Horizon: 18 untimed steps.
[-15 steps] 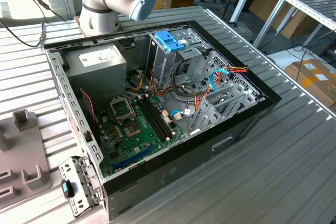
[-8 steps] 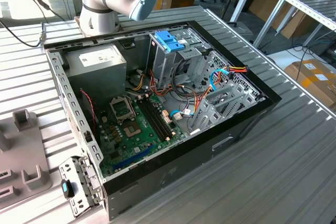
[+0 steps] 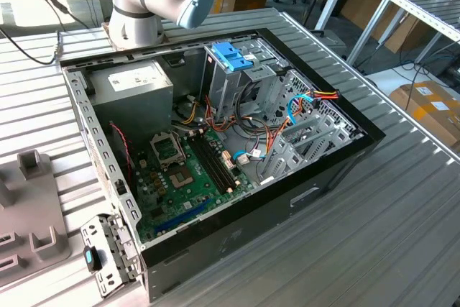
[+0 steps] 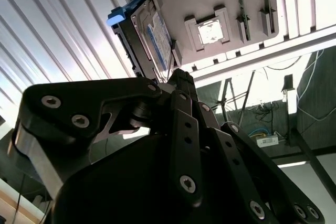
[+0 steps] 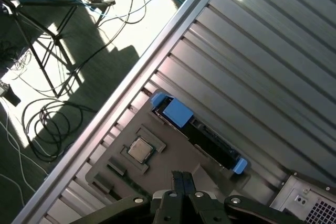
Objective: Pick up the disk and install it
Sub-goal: 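Pick up the disk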
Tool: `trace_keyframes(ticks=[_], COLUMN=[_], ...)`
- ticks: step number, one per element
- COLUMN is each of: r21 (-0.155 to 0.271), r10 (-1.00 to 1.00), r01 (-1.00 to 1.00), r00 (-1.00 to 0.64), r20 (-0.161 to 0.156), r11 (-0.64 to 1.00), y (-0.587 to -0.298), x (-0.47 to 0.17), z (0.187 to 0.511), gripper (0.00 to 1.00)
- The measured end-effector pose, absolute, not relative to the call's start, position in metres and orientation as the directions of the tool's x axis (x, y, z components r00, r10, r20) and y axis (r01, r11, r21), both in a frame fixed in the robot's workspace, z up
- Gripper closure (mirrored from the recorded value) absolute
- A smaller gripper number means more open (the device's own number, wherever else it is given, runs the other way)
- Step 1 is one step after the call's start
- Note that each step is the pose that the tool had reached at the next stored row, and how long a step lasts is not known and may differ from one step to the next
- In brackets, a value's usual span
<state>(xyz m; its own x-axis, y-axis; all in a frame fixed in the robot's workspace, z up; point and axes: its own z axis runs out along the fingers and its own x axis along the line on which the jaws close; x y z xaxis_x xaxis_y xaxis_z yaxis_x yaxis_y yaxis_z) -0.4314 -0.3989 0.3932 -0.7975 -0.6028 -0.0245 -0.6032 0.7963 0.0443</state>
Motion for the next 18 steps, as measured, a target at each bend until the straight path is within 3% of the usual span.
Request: trace_keyframes(ticks=[18], r21=[0.044], r10=[-0.644], r01=[-0.644], r00=[-0.765], r20=[-0.024], r11=[0.764], y=[-0.3989], x=[-0.4314], z=[0.3932], gripper=[0.89])
